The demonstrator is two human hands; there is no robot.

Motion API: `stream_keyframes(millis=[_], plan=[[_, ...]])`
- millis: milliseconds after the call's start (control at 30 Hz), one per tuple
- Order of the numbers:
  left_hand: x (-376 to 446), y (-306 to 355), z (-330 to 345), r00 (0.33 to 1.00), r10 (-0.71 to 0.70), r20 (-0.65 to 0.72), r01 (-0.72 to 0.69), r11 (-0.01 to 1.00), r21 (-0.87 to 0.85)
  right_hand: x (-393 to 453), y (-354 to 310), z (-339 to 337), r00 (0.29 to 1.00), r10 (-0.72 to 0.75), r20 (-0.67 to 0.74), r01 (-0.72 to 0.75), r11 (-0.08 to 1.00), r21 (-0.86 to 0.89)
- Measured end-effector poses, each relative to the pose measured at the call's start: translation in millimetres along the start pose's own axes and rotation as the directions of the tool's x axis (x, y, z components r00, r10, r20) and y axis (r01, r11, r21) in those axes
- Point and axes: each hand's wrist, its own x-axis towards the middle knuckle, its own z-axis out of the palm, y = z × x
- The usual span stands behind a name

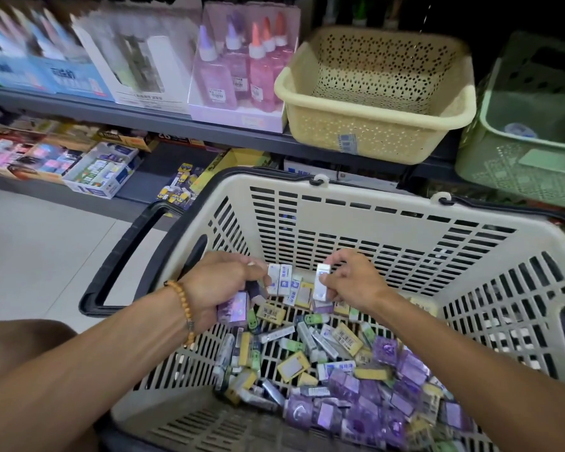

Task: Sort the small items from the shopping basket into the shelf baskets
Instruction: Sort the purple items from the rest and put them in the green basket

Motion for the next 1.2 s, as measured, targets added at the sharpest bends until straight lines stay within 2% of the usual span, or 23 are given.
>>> stream_keyframes(millis=[233, 300, 433, 600, 700, 800, 867, 1000, 1100, 1200], plan=[[-5.4, -3.1, 4.0, 0.998, 0.057, 0.035, -0.06, 0.996, 0.072, 32.1, 17.7, 32.1, 0.983, -0.151, -0.106, 0.14, 0.985, -0.102], [-6.2, -2.6, 4.5, 0.997, 0.066, 0.045, -0.068, 0.996, 0.05, 30.7, 21.1, 32.4, 0.988, -0.118, -0.097, 0.109, 0.989, -0.096], [-6.1, -1.0, 3.7, 0.997, 0.069, 0.024, -0.07, 0.997, 0.042, 25.6, 25.1, 27.5, 0.996, 0.001, 0.086, 0.006, 0.997, -0.072], [-6.3, -3.0, -0.6, 1.0, 0.016, 0.021, -0.017, 0.999, 0.031, 34.0, 27.8, 36.3, 0.999, -0.01, -0.053, 0.011, 0.999, 0.032], [-6.4, -4.2, 0.9, 1.0, 0.0, 0.025, -0.001, 1.0, 0.013, 36.1, 26.8, 45.5, 0.997, -0.015, -0.074, 0.017, 0.999, 0.033], [-6.6, -4.7, 3.4, 1.0, -0.005, 0.012, 0.004, 0.998, 0.069, 27.6, 18.6, 41.1, 0.996, -0.039, -0.075, 0.042, 0.998, 0.038], [-5.7, -4.1, 5.2, 1.0, -0.008, -0.007, 0.008, 0.996, 0.084, 16.6, 5.5, 32.0, 0.997, -0.068, -0.032, 0.071, 0.992, 0.1], [-2.6, -1.4, 8.1, 1.0, -0.023, 0.0, 0.023, 0.997, 0.074, -10.7, -24.8, 20.6, 0.973, -0.1, 0.207, 0.035, 0.955, 0.294], [-2.6, -1.9, 10.9, 0.998, -0.035, 0.058, 0.03, 0.997, 0.073, -22.1, -32.8, 21.7, 0.962, -0.111, 0.25, 0.044, 0.965, 0.257], [-3.2, -3.2, 15.2, 0.989, -0.075, 0.127, 0.069, 0.996, 0.05, -21.7, -25.9, 13.2, 0.958, -0.066, 0.28, -0.058, 0.909, 0.412]])
